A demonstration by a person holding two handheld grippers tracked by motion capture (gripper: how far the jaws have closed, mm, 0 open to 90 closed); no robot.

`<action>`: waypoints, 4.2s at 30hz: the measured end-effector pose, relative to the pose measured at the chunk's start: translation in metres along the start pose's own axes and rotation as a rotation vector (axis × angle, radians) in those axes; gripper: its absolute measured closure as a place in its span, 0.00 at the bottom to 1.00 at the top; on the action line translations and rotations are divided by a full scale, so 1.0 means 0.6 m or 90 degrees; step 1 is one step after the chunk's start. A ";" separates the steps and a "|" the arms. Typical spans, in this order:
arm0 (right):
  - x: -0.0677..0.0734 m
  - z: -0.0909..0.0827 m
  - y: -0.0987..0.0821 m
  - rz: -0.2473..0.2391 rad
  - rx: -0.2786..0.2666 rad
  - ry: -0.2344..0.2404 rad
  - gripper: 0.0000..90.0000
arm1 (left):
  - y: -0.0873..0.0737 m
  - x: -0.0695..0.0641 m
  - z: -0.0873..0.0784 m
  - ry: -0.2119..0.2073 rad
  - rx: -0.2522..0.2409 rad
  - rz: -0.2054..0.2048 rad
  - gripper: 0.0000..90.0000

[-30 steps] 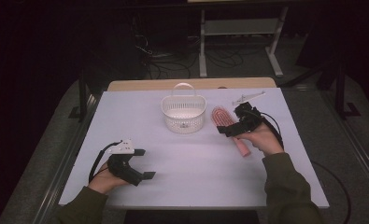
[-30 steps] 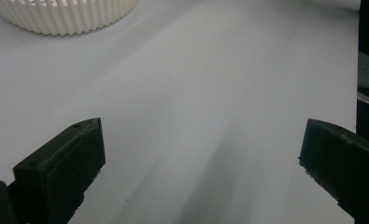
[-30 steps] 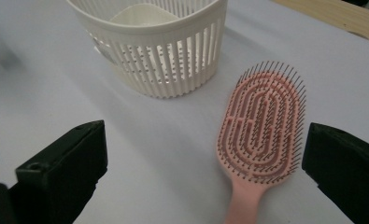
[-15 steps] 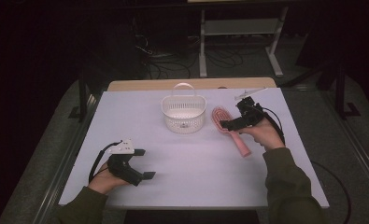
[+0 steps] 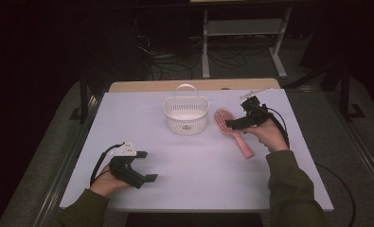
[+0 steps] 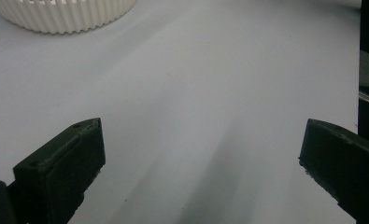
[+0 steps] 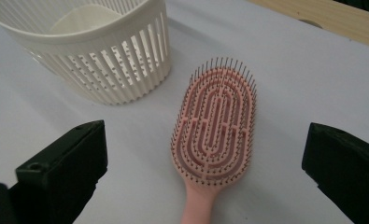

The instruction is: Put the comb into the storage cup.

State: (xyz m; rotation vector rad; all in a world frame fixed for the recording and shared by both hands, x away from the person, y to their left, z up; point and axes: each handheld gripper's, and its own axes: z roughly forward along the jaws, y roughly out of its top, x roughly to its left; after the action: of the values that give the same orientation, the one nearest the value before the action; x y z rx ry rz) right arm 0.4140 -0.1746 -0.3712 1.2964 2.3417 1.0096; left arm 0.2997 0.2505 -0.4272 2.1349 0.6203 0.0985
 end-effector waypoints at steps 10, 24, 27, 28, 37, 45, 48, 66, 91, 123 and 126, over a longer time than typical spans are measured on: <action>-0.008 0.008 -0.003 0.013 0.010 -0.009 0.00 | 0.001 -0.001 -0.001 0.003 -0.002 0.000 0.00; -0.003 0.024 -0.010 0.014 0.043 -0.016 0.00 | 0.002 -0.001 -0.002 0.004 -0.003 0.001 0.00; -0.003 0.027 -0.012 0.014 0.049 -0.016 0.00 | 0.002 -0.002 -0.002 0.004 -0.003 0.001 0.00; -0.003 0.027 -0.012 0.016 0.050 -0.016 0.00 | 0.002 -0.002 -0.002 0.003 -0.003 0.000 0.00; -0.002 0.032 -0.020 0.018 0.065 -0.018 0.00 | 0.002 -0.002 -0.002 0.003 -0.003 0.001 0.00; 0.000 0.039 -0.028 0.022 0.076 -0.017 0.00 | 0.002 -0.002 -0.003 0.003 -0.004 0.002 0.00; 0.000 0.040 -0.030 0.026 0.077 -0.016 0.00 | 0.002 -0.002 -0.003 0.003 -0.004 0.001 0.00; 0.007 0.052 -0.039 0.024 0.101 -0.012 0.00 | 0.001 0.000 -0.003 0.002 -0.005 0.001 0.00; 0.013 0.072 -0.053 0.015 0.151 -0.013 0.01 | 0.001 0.000 -0.004 0.002 -0.005 0.002 0.00; 0.007 0.071 -0.054 0.040 0.178 -0.040 0.42 | 0.001 0.001 -0.003 0.003 -0.003 0.000 0.00; 0.006 0.072 -0.054 0.041 0.179 -0.041 0.45 | 0.001 0.001 -0.003 0.002 -0.005 -0.001 0.00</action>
State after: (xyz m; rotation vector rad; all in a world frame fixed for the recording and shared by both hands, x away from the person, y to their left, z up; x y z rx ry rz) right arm 0.4147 -0.1642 -0.4243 1.4874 2.4726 0.6597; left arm 0.2997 0.2518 -0.4257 2.1276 0.6227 0.1040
